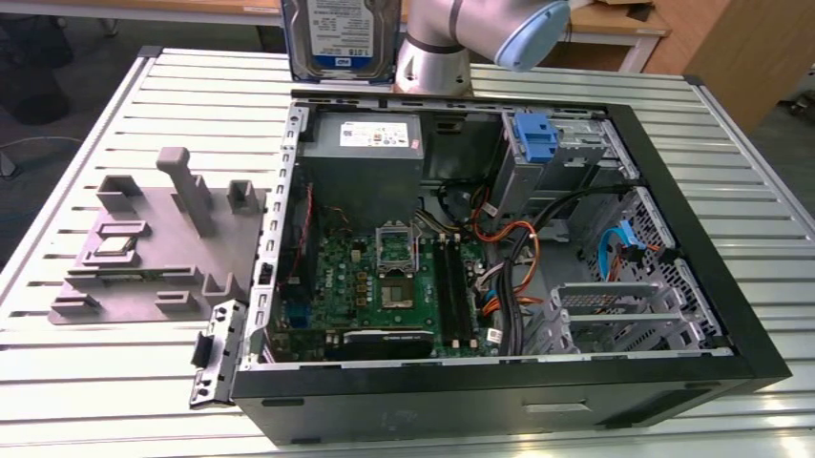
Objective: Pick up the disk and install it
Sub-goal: 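Pick up the disk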
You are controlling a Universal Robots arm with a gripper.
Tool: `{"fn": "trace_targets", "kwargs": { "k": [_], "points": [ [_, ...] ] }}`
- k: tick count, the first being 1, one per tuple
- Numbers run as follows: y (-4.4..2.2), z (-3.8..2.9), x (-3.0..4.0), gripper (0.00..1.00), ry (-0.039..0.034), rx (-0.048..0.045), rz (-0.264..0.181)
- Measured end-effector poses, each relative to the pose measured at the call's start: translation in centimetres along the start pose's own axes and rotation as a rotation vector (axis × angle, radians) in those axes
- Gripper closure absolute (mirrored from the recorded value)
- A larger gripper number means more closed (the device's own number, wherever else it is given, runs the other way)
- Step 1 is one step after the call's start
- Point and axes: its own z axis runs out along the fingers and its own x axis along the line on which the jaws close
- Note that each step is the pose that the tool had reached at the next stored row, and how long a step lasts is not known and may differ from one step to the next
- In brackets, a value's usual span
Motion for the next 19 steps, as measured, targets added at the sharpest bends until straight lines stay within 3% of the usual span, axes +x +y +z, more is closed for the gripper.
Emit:
{"fn": "trace_targets", "kwargs": {
  "k": [19],
  "points": [
    [-0.01, 0.29, 0.24, 0.65, -0.0001, 0.0003, 0.000]
  ]
}}
